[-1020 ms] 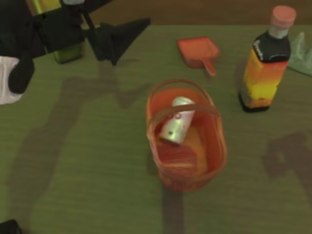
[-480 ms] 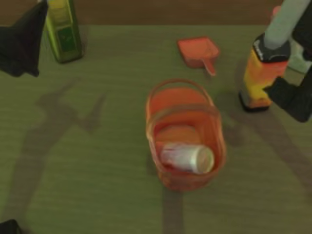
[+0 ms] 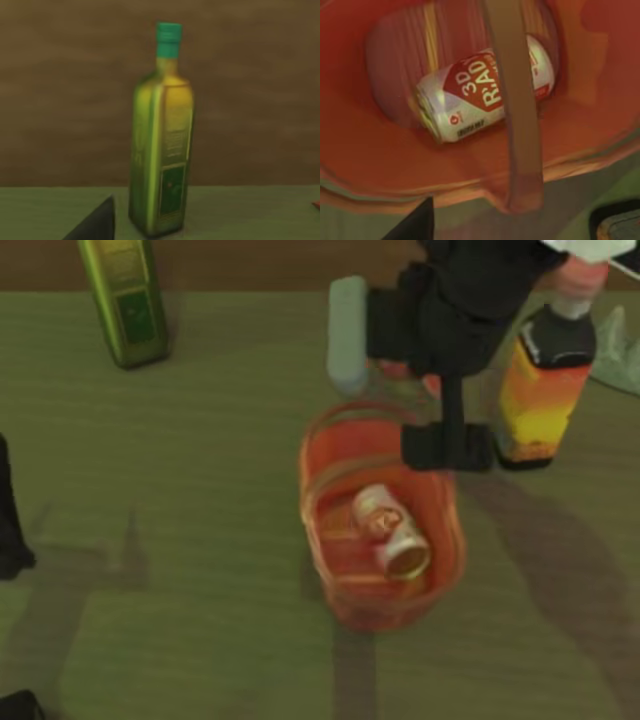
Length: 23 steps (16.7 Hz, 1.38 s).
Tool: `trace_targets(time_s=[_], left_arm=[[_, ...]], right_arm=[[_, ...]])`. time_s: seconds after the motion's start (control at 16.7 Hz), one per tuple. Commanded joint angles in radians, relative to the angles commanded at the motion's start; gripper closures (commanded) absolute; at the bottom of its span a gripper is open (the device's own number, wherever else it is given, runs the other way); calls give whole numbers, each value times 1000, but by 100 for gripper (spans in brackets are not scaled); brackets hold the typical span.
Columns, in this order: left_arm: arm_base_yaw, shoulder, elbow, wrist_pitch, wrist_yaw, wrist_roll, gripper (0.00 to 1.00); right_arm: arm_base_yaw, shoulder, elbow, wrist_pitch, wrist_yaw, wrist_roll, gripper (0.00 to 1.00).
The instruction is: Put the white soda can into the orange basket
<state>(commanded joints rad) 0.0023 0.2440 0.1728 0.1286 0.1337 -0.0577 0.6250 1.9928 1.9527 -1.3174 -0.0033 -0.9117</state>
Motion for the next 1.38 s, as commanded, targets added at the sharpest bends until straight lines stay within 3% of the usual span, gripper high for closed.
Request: trace_targets(time_s=[0.18,0.36,1.32,1.38], left_arm=[[12,-159,-108,-82,-86,34,0],[17,-235,-166,-124,-128,55,0],[18,-244,-173,-129,-134,58,0],[18,-244,-173,-129,-134,58,0]], right_arm=[[43,167,149,-113,4,-67,0],[64,254,223,-173,7,-100,0],[67,251,129,-91,7,-103,0],[67,251,129,-91,7,-103,8]])
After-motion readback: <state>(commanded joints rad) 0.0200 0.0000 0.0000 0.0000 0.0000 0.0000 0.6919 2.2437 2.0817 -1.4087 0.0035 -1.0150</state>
